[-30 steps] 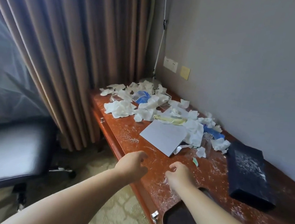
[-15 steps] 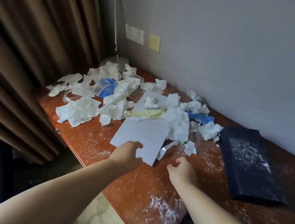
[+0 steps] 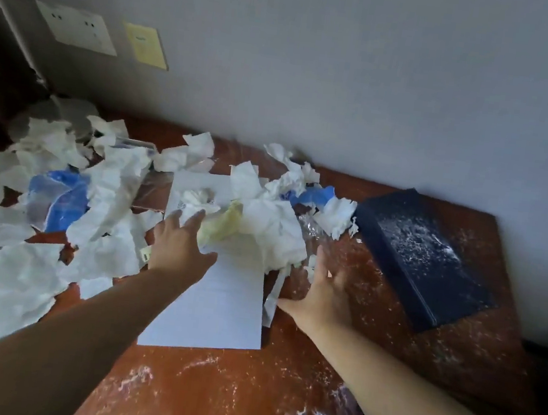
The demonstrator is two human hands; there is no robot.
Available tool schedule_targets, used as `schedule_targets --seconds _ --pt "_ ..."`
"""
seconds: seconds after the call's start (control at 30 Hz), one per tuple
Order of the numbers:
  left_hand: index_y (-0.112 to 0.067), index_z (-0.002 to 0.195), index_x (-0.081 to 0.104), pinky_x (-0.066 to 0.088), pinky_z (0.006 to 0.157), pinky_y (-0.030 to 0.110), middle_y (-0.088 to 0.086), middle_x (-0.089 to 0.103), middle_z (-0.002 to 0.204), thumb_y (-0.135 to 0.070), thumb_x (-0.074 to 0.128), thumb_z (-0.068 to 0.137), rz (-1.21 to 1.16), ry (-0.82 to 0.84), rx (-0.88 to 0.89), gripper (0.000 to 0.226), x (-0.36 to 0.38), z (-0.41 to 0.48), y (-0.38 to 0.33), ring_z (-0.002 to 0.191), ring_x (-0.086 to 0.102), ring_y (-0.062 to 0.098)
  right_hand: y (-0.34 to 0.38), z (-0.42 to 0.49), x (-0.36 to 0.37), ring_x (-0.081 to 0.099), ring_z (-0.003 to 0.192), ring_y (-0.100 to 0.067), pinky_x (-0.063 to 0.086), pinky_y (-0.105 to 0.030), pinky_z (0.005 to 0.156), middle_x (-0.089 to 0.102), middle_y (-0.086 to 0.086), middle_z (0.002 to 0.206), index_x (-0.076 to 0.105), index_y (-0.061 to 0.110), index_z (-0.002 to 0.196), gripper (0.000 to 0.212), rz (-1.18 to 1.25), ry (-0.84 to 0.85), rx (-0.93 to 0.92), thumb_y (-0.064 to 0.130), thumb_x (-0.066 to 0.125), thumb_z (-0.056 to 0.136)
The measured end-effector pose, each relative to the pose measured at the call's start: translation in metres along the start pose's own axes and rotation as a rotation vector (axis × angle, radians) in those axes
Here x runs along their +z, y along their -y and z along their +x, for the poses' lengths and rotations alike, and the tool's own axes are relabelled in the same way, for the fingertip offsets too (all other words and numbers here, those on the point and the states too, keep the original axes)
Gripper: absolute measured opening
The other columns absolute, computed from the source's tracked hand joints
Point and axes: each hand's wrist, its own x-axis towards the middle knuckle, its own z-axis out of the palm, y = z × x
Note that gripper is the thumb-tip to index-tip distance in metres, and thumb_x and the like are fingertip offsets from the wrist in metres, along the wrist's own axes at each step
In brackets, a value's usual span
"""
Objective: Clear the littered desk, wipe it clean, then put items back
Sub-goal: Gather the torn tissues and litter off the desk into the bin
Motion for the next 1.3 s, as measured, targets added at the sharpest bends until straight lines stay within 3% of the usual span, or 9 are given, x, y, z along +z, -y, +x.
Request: schedule_targets --seconds 0.17,0.27,0.33,0.5,0.63,0.7,0.8,0.93,1.3 --pt "-0.040 0.148 -0.005 0.035 0.106 0.044 0.006 -0.009 0.157 -0.030 0.073 0.079 0.168 0.197 0.137 0.104 -0.009 0.048 0.014 0.140 0.011 0.034 0.032 0.030 0.014 0.015 0.143 -0.038 0.047 -0.034 0.097 -0.029 -0.013 0.152 -0.029 0.047 0.137 0.129 -0.188 0.005 0.010 0.027 0.080 0.072" --pt "-0.040 0.147 0.008 0.037 0.105 0.041 0.009 0.009 0.150 -0.030 0.074 0.076 0.148 0.280 0.192 0.098 -0.006 0.073 0.018 0.135 0.021 0.032 0.044 0.049 0.013 0.025 0.139 -0.039 0.047 -0.038 0.100 -0.026 -0.018 0.152 -0.029 0.052 0.135 0.130 -0.225 0.085 0.020 0.019 0.080 0.072" --pt "-0.039 0.144 0.026 0.040 0.101 0.038 0.007 0.022 0.141 -0.035 0.073 0.076 0.123 0.302 0.238 0.083 -0.005 0.085 0.018 0.128 0.029 0.028 0.049 0.058 0.010 0.017 0.141 -0.040 0.037 -0.043 0.109 -0.015 -0.020 0.153 -0.017 0.051 0.141 0.122 -0.296 0.154 0.028 0.021 0.079 0.072" --pt "-0.030 0.127 0.055 0.047 0.093 0.030 0.000 0.033 0.124 -0.029 0.068 0.081 -0.006 0.304 0.309 0.047 0.010 0.091 0.014 0.114 0.044 0.020 0.058 0.071 0.017 0.022 0.135 -0.039 0.027 -0.037 0.110 0.015 -0.018 0.147 0.029 0.032 0.141 0.075 -0.360 0.221 0.028 0.023 0.070 0.079" --pt "-0.021 0.112 0.065 0.049 0.083 0.029 -0.002 0.037 0.113 -0.020 0.061 0.083 -0.144 0.260 0.356 0.029 0.023 0.086 0.009 0.099 0.054 0.020 0.053 0.071 0.041 0.050 0.115 -0.029 0.042 -0.030 0.100 0.049 -0.013 0.126 0.060 0.021 0.094 0.009 -0.225 0.129 0.035 0.017 0.054 0.088" --pt "-0.018 0.101 0.069 0.047 0.076 0.025 -0.004 0.040 0.106 -0.021 0.057 0.084 -0.184 0.247 0.369 0.021 0.025 0.086 0.008 0.094 0.056 0.021 0.048 0.070 0.048 0.055 0.108 -0.027 0.043 -0.029 0.098 0.058 -0.013 0.115 0.055 0.020 0.081 0.012 -0.200 0.128 0.051 0.015 0.049 0.090" --pt "-0.012 0.091 0.071 0.045 0.071 0.023 0.000 0.049 0.102 -0.019 0.055 0.082 -0.217 0.233 0.405 0.020 0.024 0.086 0.008 0.090 0.058 0.024 0.049 0.065 0.039 0.057 0.102 -0.025 0.046 -0.028 0.086 0.062 -0.010 0.104 0.062 0.009 0.093 0.012 -0.178 0.039 0.052 0.013 0.052 0.089" --pt "-0.005 0.093 0.071 0.038 0.068 0.021 0.001 0.048 0.097 -0.003 0.062 0.078 -0.333 0.177 0.429 0.017 0.010 0.085 0.005 0.087 0.057 0.024 0.055 0.057 0.010 0.059 0.095 -0.020 0.045 -0.023 0.078 0.063 -0.004 0.096 0.065 0.009 0.090 0.010 -0.126 -0.097 0.055 0.011 0.057 0.085" --pt "-0.001 0.092 0.071 0.032 0.066 0.016 0.008 0.056 0.098 -0.002 0.067 0.077 -0.501 0.064 0.607 0.016 -0.028 0.065 -0.050 0.077 0.049 0.015 0.056 0.013 -0.053 0.057 0.086 -0.025 0.036 -0.024 0.065 0.062 -0.012 0.089 0.064 0.001 0.082 0.008 -0.067 -0.318 0.026 0.007 0.059 0.081"
